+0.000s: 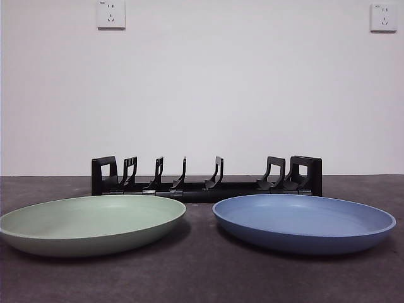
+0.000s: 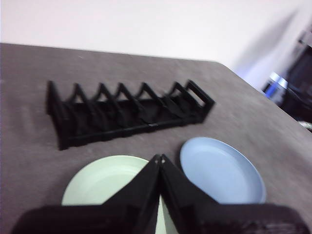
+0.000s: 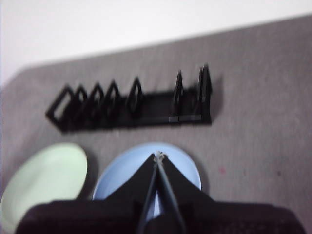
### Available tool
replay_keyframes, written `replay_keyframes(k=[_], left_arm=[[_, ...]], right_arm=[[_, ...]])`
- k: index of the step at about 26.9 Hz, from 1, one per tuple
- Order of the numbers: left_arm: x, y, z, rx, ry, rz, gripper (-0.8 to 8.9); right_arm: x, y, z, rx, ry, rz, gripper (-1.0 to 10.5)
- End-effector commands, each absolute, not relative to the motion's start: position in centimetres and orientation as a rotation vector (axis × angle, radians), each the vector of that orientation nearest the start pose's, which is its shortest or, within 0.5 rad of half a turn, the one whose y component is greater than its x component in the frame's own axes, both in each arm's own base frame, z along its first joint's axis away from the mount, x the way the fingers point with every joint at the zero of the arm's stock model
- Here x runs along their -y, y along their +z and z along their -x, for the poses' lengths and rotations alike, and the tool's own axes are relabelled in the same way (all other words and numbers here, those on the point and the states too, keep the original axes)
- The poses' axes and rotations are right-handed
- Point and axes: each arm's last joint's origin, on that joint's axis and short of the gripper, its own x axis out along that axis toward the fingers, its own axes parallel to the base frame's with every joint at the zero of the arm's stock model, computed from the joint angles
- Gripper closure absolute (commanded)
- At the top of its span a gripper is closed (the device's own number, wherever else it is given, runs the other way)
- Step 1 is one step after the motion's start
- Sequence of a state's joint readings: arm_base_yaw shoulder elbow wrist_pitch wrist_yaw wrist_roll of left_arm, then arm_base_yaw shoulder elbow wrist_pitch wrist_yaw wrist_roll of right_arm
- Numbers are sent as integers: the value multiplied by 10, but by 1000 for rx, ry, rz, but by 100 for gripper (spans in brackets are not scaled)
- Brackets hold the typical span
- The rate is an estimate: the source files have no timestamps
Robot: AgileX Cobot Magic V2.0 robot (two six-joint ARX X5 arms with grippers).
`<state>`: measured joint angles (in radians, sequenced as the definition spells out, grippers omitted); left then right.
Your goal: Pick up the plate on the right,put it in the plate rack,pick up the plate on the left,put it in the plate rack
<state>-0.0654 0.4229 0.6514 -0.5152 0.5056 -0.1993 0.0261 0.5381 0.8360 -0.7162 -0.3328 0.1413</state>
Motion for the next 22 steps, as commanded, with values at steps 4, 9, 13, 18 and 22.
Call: replay_keyframes(k=[4,9,13,18,22], left_arm=[[22,323,-96,-410,-607,181,820],[22,333,-99,-437,-610,170,820],[23,334,-101,-451,-625,177,813],[24,333,-101,-453,-644,178,210],[26,333,-104,-451,-706,142,200]], right_arm=[[-14,345,-108,-637,433,-83,958],[-15,348,-117,-711,447,-67,958],[-15,348,-121,-718,447,-69,942],[-15,348,-124,-708,445,-75,488],[-15,347,-128,-727,437,-95,400]])
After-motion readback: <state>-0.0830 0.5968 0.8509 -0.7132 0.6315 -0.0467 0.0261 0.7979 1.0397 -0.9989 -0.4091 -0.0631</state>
